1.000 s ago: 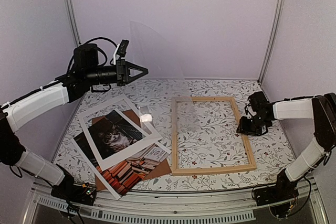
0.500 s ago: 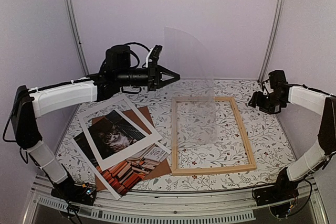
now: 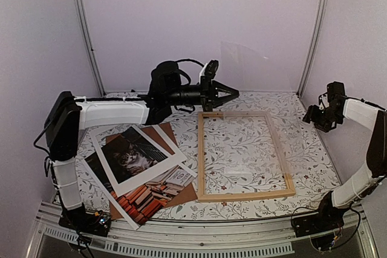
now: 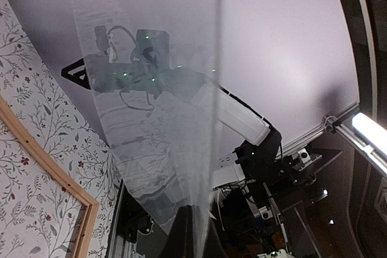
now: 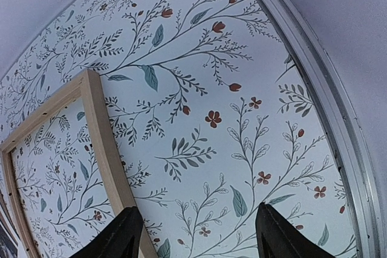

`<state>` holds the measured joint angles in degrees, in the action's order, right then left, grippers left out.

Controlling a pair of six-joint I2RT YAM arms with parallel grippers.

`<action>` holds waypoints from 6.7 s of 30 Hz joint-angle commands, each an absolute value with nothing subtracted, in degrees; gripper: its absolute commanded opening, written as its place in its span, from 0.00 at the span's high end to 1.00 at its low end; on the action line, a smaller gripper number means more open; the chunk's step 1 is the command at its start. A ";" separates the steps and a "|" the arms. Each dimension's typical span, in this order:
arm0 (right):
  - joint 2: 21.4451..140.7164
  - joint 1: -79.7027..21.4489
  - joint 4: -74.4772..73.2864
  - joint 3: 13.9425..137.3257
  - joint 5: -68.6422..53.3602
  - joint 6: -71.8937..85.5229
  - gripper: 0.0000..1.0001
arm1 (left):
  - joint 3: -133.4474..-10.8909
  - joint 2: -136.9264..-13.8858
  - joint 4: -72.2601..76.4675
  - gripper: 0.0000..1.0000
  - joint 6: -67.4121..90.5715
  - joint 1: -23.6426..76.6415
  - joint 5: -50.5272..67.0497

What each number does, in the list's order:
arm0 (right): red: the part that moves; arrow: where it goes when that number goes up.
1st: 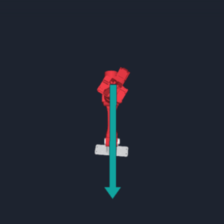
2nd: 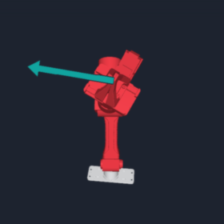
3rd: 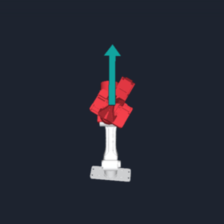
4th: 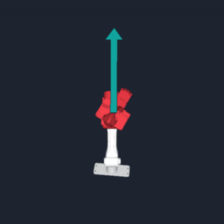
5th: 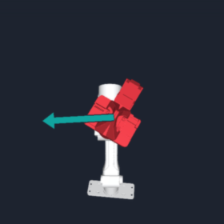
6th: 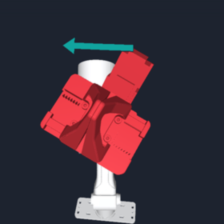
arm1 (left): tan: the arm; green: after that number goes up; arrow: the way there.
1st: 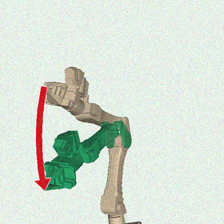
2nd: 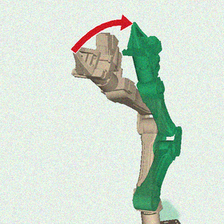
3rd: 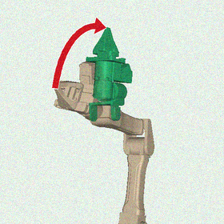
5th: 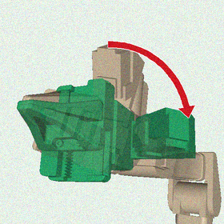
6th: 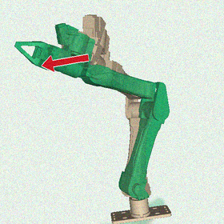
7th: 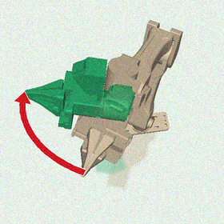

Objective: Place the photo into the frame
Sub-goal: Place the glass panel in the frame body.

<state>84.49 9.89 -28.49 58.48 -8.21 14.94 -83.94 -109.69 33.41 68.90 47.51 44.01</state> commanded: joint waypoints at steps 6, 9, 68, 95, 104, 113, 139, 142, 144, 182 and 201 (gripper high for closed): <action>84.04 10.01 -28.66 58.99 -11.48 13.24 0.33 | -78.50 -121.78 38.65 1.00 76.94 47.38 40.91; 84.48 10.02 -28.19 58.19 -12.52 13.10 0.34 | -77.26 -123.08 34.05 1.00 74.14 47.24 38.59; 90.97 1.15 -23.82 54.19 -15.83 11.30 0.29 | -91.17 -131.09 0.18 1.00 45.48 41.94 40.23; 92.11 0.41 -23.09 53.72 -16.35 11.29 0.29 | -94.75 -133.25 -4.96 1.00 42.63 41.95 42.32; 92.96 -2.00 -22.32 53.79 -16.55 11.84 0.29 | -94.35 -132.76 -5.01 1.00 43.03 42.01 43.34; 93.38 -2.28 -22.41 53.96 -16.40 11.78 0.29 | -95.11 -132.88 -5.20 1.00 44.52 41.84 45.78; 95.01 -2.91 -21.45 53.26 -16.27 11.60 0.29 | -97.28 -134.65 -8.12 1.00 43.37 42.28 46.16; 95.16 -3.00 -21.35 53.17 -16.29 11.59 0.29 | -97.29 -134.60 -8.15 1.00 43.44 42.29 46.15; 95.26 -2.99 -21.36 53.09 -16.22 11.60 0.29 | -97.29 -134.56 -8.27 0.98 43.52 42.31 46.07; 96.20 -3.38 -20.65 52.38 -16.44 11.78 0.29 | -86.34 -127.04 1.73 0.74 51.49 42.79 44.13; 93.98 -3.38 -21.49 52.29 -16.26 11.46 0.29 | -86.75 -126.82 2.91 1.00 53.18 43.19 45.80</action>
<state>95.61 -3.01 -21.41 53.15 -15.84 11.73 -86.67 -129.16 0.69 52.38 42.39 44.14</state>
